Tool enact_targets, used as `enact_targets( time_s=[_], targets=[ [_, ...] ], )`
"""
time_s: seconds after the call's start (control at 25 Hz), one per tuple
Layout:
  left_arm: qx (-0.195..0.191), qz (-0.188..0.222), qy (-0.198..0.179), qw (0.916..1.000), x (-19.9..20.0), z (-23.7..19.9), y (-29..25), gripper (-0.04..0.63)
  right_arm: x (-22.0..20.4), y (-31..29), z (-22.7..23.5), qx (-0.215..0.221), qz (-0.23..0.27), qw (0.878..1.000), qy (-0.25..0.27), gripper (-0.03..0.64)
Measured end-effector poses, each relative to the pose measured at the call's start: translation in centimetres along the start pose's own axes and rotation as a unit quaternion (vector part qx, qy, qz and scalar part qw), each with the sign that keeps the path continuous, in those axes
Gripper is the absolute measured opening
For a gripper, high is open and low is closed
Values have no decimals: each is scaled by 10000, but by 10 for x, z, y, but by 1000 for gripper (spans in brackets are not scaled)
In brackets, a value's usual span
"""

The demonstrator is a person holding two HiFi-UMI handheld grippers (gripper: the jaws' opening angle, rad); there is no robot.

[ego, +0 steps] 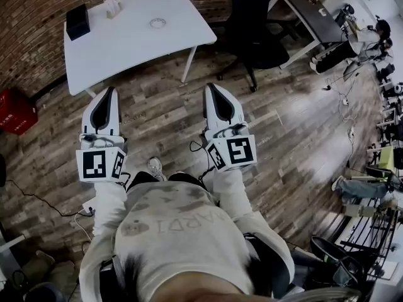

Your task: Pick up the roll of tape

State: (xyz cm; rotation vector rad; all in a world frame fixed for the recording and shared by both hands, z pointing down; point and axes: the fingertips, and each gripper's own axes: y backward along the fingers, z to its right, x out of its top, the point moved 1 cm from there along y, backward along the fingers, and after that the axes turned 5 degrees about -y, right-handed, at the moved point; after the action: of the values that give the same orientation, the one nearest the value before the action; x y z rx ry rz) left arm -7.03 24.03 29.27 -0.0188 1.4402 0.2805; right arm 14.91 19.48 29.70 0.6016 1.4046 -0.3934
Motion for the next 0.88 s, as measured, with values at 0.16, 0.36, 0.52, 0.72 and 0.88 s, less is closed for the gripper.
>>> enact_targets(
  time_s=[0.16,0.36,0.52,0.72,0.88],
  targets=[
    [-34,17,13,10000,-7,-18,-25,6,-3,-27,10,-114,46,9999,7,11],
    [-103,50,-1,9999,-12,-38,-50,6,-5,-58,13,-171,87,9998,-5,9],
    [-171,47,33,9998,-19,-56,-59,6,-9,-77,7,-215,92,9997,-27,11],
    [-239,17,103,9997,-30,-69,-70,6,-18,-91,4,-263,14,9997,-19,11],
    [-266,-2,167,9995,-36,-77,-80,6,-21,-103,9,-312,-33,9995,-45,11]
  ],
)
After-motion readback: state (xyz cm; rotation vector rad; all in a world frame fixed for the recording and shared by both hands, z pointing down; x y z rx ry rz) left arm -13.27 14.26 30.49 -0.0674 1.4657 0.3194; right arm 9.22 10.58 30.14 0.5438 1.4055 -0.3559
